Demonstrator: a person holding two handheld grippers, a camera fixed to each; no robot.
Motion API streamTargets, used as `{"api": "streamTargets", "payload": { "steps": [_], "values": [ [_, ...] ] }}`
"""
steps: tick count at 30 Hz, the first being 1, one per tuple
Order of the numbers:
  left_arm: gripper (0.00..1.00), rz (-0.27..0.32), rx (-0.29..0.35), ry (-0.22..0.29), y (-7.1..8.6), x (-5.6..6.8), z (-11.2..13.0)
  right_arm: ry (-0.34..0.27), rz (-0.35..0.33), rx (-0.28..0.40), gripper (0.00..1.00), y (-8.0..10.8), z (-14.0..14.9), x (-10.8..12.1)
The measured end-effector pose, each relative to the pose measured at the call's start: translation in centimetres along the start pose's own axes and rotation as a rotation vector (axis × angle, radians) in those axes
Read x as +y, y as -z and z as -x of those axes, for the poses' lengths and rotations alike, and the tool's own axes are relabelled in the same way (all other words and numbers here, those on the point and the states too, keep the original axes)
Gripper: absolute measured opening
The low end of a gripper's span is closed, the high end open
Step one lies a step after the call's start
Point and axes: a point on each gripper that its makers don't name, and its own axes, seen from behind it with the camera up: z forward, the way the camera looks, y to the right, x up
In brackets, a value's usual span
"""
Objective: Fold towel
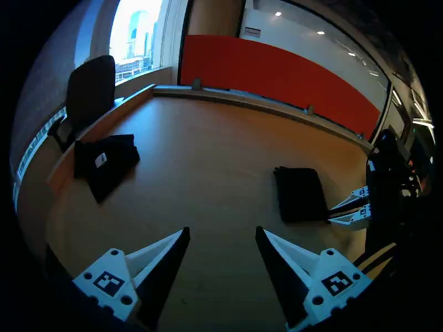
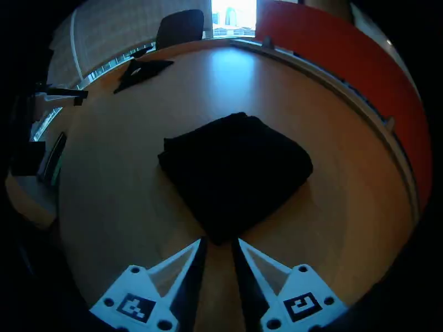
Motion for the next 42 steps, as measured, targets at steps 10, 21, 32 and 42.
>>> {"api": "streamTargets", "payload": {
  "steps": [10,21,32,42],
  "values": [
    [0.88,0.0,-0.001,-0.002,0.0,0.1,0.1,-0.021,0.023,0.003,0.09,0.0,0.0,0.6],
    [0.88,0.005,0.0,-0.008,0.0,0.3,-0.1,-0.01,0.034,0.076,0.09,1.6,-2.2,1.1],
    [0.88,0.023,0.023,-0.023,-0.1,1.3,-1.7,0.044,0.083,0.195,0.09,6.3,-8.2,2.3],
    [0.88,0.038,0.041,-0.04,-0.1,2.1,-2.9,0.082,0.117,0.318,0.09,11.8,-14.4,2.8]
  ]
}}
